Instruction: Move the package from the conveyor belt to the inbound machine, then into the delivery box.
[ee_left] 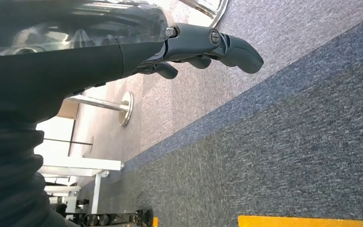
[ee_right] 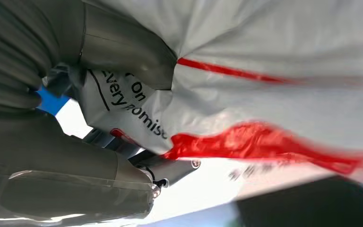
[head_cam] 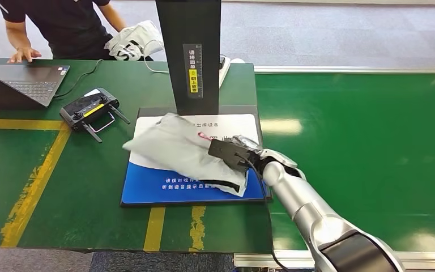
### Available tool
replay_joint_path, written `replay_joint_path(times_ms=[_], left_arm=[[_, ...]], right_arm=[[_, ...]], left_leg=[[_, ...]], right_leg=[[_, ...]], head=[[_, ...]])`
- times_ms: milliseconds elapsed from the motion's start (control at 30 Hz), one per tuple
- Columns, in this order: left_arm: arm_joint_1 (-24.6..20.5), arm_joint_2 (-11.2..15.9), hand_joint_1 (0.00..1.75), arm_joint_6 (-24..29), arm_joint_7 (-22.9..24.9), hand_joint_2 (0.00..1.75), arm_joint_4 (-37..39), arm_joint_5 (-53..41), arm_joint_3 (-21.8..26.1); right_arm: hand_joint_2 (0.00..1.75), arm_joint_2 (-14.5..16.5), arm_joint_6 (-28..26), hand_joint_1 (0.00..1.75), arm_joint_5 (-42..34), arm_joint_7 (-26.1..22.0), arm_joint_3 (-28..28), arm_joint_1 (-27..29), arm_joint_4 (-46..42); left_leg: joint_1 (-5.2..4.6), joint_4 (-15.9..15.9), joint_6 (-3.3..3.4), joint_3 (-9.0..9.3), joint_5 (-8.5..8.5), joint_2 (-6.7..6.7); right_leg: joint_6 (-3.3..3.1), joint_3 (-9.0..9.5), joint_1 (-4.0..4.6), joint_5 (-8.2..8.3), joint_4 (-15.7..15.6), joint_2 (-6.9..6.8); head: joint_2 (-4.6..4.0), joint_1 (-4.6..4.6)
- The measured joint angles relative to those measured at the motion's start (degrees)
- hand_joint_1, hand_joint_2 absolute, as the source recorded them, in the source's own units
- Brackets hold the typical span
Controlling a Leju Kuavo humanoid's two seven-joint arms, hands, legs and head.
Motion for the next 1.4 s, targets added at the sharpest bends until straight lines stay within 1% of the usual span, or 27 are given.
replay_joint_path(times_ms=[67,133,300,367,400,500,533,600,667,700,767,900,1067,1233,1300,1400], left_arm=[[-0.06,0.02,0.00,-0.16,-0.02,1.75,0.00,-0.02,-0.14],[-0.16,0.04,0.00,-0.25,-0.08,1.75,0.00,0.04,-0.25],[-0.23,0.12,0.00,-0.12,-0.12,1.75,0.00,0.48,-0.28],[-0.17,0.16,0.00,0.09,-0.12,1.75,0.00,0.71,-0.28],[-0.14,0.17,0.00,0.18,-0.12,1.75,0.00,0.84,-0.28],[0.03,0.19,0.00,0.39,-0.21,1.75,0.00,1.12,-0.28],[0.12,0.19,0.00,0.42,-0.25,1.75,0.00,1.14,-0.28],[0.33,0.20,0.00,0.44,-0.28,1.75,0.00,1.16,-0.28],[0.50,0.19,0.00,0.50,-0.34,1.75,0.00,1.19,-0.28],[0.55,0.19,0.00,0.54,-0.41,1.75,0.00,1.21,-0.28],[0.64,0.18,0.00,0.59,-0.66,1.75,0.00,1.22,-0.28],[0.75,0.18,0.00,0.44,-1.08,1.75,0.00,1.22,-0.28],[0.76,0.20,0.00,0.11,-1.28,1.75,0.00,1.21,-0.28],[0.77,0.20,0.00,0.07,-1.41,1.75,0.00,1.09,-0.28],[0.77,0.20,0.00,0.07,-1.41,1.75,0.00,1.07,-0.29],[0.77,0.20,0.00,0.07,-1.41,1.75,0.00,1.07,-0.30]], right_arm=[[1.75,1.15,0.82,1.75,0.88,-0.32,1.62,0.05,0.83],[1.75,2.01,1.07,1.75,1.51,0.40,3.02,0.03,1.41],[1.75,2.75,-0.87,1.75,2.67,5.01,5.21,-0.47,2.07],[1.75,2.79,-2.93,1.67,3.31,6.93,5.75,-0.54,2.13],[1.75,2.79,-4.24,1.40,3.60,7.78,6.02,-0.53,2.14],[1.75,2.78,-9.63,0.23,4.40,10.31,6.52,-0.31,2.14],[1.75,2.74,-12.03,0.06,4.76,11.31,6.57,-0.17,2.07],[1.75,2.53,-16.57,0.00,5.66,13.19,6.62,0.19,1.66],[1.75,2.23,-20.49,0.00,6.50,14.52,6.62,0.87,0.57],[1.75,2.12,-22.05,0.00,6.77,14.77,6.62,1.31,-0.19],[1.75,1.91,-24.50,0.00,6.63,13.74,6.51,2.31,-2.00],[1.75,1.45,-27.16,0.00,3.85,7.72,5.64,4.20,-5.95],[1.75,0.96,-27.06,0.00,-0.68,0.72,3.69,5.59,-8.99],[1.75,0.60,-27.83,0.00,-5.13,-7.59,1.74,6.84,-11.48],[1.75,0.50,-27.94,0.00,-5.75,-8.80,1.27,7.17,-12.31],[1.75,0.44,-27.95,0.00,-6.02,-9.13,0.75,7.49,-12.96]], left_leg=[[0.00,0.00,0.00,0.01,0.00,0.00],[0.00,0.00,0.00,0.03,0.00,0.00],[0.00,0.00,0.00,0.13,0.00,0.00],[0.00,0.00,0.00,0.16,0.00,0.00],[0.00,0.00,0.00,0.17,0.00,0.00],[0.00,0.00,0.01,0.18,0.02,-0.01],[0.00,0.00,0.01,0.18,0.02,-0.02],[-0.01,0.01,0.01,0.17,0.02,0.00],[-0.01,0.01,0.01,0.17,0.02,0.02],[-0.01,0.01,0.01,0.16,0.02,0.03],[-0.01,0.01,0.00,0.13,0.02,0.03],[0.00,0.01,0.00,0.06,0.01,0.03],[0.00,0.01,0.00,0.03,0.01,0.03],[0.00,0.01,0.00,0.03,0.01,0.03],[-0.01,0.01,0.00,0.03,0.01,0.03],[-0.01,0.01,0.00,0.02,0.01,0.03]], right_leg=[[-0.01,-0.01,0.00,-0.01,0.00,0.00],[-0.01,0.01,0.00,-0.01,0.00,0.00],[-0.01,0.11,-0.01,0.00,-0.01,0.00],[-0.01,0.15,-0.01,0.00,-0.01,0.00],[-0.01,0.16,-0.01,0.01,-0.01,0.00],[-0.02,0.17,-0.01,0.03,-0.02,-0.02],[-0.02,0.17,-0.01,0.03,-0.01,-0.02],[-0.02,0.17,-0.02,0.04,-0.01,-0.01],[-0.03,0.15,-0.02,0.05,-0.01,0.02],[-0.03,0.14,-0.02,0.05,-0.02,0.02],[-0.04,0.10,-0.01,0.04,-0.02,0.02],[-0.05,0.02,0.00,0.03,-0.01,0.02],[-0.05,0.00,0.00,0.03,-0.01,0.02],[-0.04,0.00,-0.01,0.03,-0.01,0.02],[-0.04,0.00,-0.01,0.03,-0.02,0.02],[-0.04,0.00,0.00,0.03,-0.02,0.02]], head=[[0.00,0.01],[0.00,0.01],[0.00,0.01],[0.00,0.01],[0.00,0.01],[0.00,0.01],[0.00,0.01],[0.00,0.02],[0.00,0.02],[0.00,0.01],[0.00,0.01],[0.00,0.00],[0.00,0.01],[0.00,0.01],[0.00,0.01],[0.00,0.01]])
